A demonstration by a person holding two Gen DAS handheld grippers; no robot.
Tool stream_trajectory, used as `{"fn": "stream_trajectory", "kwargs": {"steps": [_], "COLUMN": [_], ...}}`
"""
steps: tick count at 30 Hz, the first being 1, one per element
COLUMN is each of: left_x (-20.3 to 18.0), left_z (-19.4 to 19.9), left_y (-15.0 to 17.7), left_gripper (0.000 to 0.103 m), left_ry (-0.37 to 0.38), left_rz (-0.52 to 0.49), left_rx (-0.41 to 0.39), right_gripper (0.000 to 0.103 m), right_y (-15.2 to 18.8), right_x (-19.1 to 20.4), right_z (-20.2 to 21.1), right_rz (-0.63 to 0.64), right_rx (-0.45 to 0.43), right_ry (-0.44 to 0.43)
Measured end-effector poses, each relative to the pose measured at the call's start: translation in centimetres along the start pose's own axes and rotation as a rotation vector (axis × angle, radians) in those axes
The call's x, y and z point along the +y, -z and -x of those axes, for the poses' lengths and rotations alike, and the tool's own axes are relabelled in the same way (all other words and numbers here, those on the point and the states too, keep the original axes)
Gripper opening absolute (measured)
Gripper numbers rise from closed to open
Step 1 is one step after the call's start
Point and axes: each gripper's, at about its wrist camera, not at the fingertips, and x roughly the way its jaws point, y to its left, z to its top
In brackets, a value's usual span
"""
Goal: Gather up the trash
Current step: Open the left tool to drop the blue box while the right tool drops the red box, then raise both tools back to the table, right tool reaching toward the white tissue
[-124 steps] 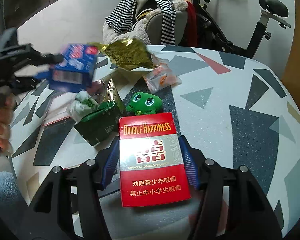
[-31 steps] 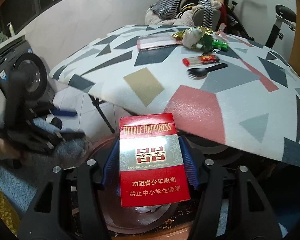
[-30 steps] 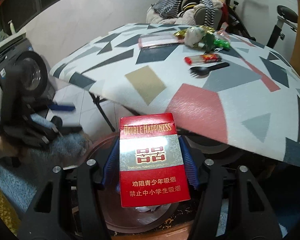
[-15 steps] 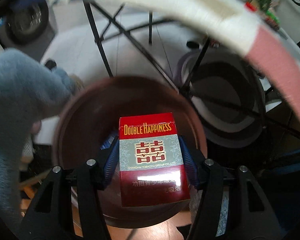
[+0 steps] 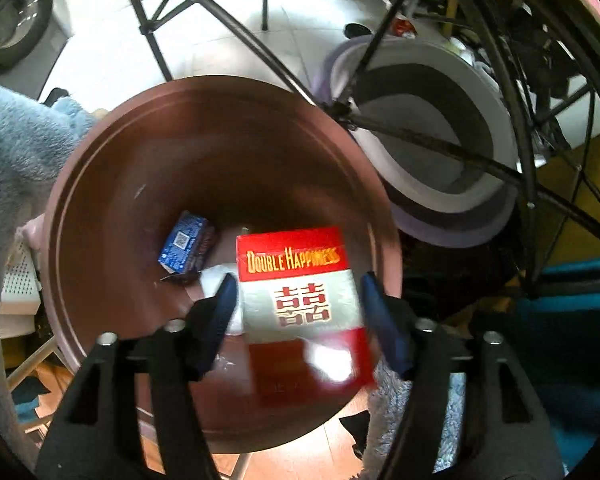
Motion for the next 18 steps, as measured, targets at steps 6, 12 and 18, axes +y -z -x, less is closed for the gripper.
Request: {"fn": "stream_trajectory", "kwargs": {"steps": [6,12,18], "left_x": [-0.4,0.0,0.6], "left_z": [-0.2,-0.1,-0.1], "left_y": [0.1,0.1,0.0], "left_gripper": [0.086,0.086,0.087], "left_ry": [-0.003,-0.009,-0.016], "left_rz": [-0.017,0.004,0.029], "left_rx": [0.005,0.006,0.006], "right_gripper": [0.092,0.095,0.096], "right_y": [0.3,0.3,0.0], "right_x": [-0.1,-0.4,-0.7], "right_z": [0.4,1.4,2.1], "right_rz": [0.003,0.005,-0.035], "right_rx": [-0.026,-0.062,-0.094], "right_ry": [-0.002,-0.013,-0.02]}}
